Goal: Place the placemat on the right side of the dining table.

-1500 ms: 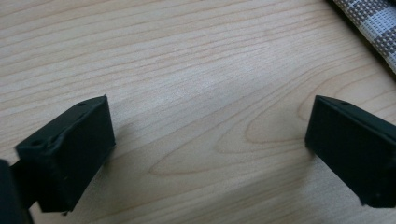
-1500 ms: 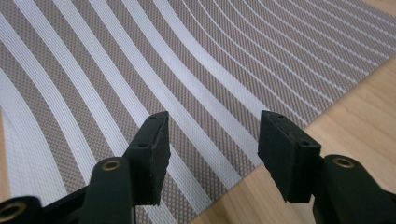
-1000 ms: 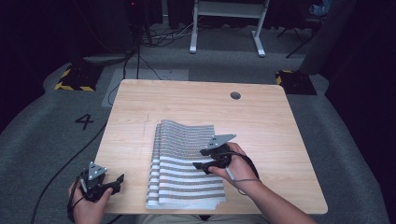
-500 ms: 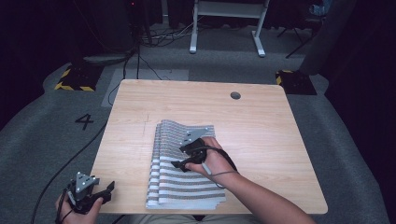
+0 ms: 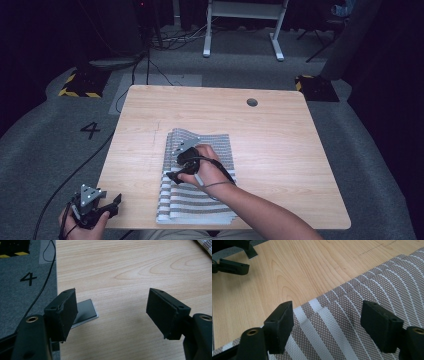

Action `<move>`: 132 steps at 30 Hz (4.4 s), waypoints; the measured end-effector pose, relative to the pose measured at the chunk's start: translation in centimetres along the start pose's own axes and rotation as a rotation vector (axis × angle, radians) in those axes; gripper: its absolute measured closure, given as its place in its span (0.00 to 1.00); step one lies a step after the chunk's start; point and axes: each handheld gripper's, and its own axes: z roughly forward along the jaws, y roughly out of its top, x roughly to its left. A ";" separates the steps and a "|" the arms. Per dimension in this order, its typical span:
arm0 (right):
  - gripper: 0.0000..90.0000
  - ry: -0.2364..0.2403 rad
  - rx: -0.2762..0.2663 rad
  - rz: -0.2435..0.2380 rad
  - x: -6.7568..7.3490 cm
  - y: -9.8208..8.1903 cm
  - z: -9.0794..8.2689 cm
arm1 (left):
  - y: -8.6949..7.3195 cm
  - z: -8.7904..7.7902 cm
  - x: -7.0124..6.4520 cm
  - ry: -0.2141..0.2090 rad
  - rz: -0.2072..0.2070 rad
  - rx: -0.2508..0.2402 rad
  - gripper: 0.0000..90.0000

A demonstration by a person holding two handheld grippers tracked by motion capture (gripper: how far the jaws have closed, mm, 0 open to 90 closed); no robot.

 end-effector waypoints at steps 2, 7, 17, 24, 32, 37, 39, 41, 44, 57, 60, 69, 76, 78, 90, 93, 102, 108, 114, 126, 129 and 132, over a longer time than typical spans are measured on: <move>0.28 -0.019 0.009 0.004 0.2 0.2 0.6 | 0.1 0.2 -0.1 -0.002 0.006 0.003 0.28; 0.25 -0.101 0.055 0.006 0.3 0.3 2.0 | 0.3 0.4 -0.2 -0.006 0.024 0.008 0.28; 0.34 -0.066 0.123 0.040 -0.1 -0.5 3.7 | 0.4 0.8 -0.4 -0.010 0.027 0.012 0.28; 0.54 -0.022 0.154 0.045 -0.3 -0.7 4.0 | 0.4 0.7 -0.4 -0.012 0.028 0.014 0.28; 0.86 0.051 0.167 0.088 -0.5 -0.7 4.1 | 0.4 0.9 -0.4 -0.012 0.022 0.011 0.28; 0.96 0.064 0.154 0.086 -0.4 -0.7 3.8 | 0.8 1.3 -0.4 -0.016 0.030 0.009 0.28; 0.97 0.047 0.165 0.058 -0.4 -0.6 3.4 | 1.1 1.5 -0.5 -0.021 0.036 0.011 0.28; 0.98 0.043 0.150 0.048 -0.3 -0.6 2.8 | 1.3 1.8 -0.6 -0.022 0.040 0.012 0.28; 0.98 0.039 0.131 0.030 -0.3 -0.5 1.6 | 1.7 2.3 -0.7 -0.028 0.045 0.011 0.28; 0.98 -0.007 0.041 0.013 -1.4 0.3 -5.4 | 3.2 4.3 -0.7 -0.053 0.046 0.036 0.25; 0.99 -0.026 0.025 0.010 -1.9 0.6 -7.4 | 3.3 4.4 -0.5 -0.066 0.035 0.044 0.24; 0.99 -0.103 -0.004 0.031 -4.0 0.8 -13.4 | 3.8 4.9 -0.6 -0.067 0.028 0.054 0.17; 0.99 -0.141 -0.069 0.049 -5.3 0.9 -17.1 | 4.0 5.2 -0.7 -0.065 0.017 0.056 0.15; 0.99 -0.150 -0.085 0.070 -5.8 0.9 -18.0 | 4.0 5.2 -0.6 -0.063 0.023 0.058 0.15; 0.99 -0.273 -0.122 0.140 -10.6 -0.2 -23.2 | 4.0 5.2 -0.7 -0.066 0.020 0.060 0.15; 0.99 -0.309 -0.123 0.154 -12.0 -0.8 -24.5 | 4.0 5.2 -0.7 -0.066 0.020 0.060 0.15; 0.99 -0.398 -0.137 0.196 -15.9 -2.6 -27.6 | 4.0 5.2 -0.6 -0.066 0.020 0.059 0.15; 0.99 -0.462 -0.127 0.240 -18.4 -4.0 -29.3 | 4.0 5.2 -0.6 -0.068 0.021 0.060 0.15; 0.99 -0.516 -0.119 0.274 -20.5 -5.5 -30.8 | 4.0 5.2 -0.6 -0.066 0.020 0.058 0.15; 0.99 -0.666 -0.059 0.241 -22.2 -7.9 -32.5 | 4.2 5.4 -0.6 -0.066 0.017 0.057 0.15; 0.99 -0.698 -0.028 0.204 -22.0 -8.4 -32.0 | 4.3 5.5 -0.6 -0.064 0.019 0.058 0.15; 0.99 -0.712 0.010 0.157 -21.6 -8.6 -31.1 | 4.3 5.5 -0.6 -0.065 0.018 0.056 0.15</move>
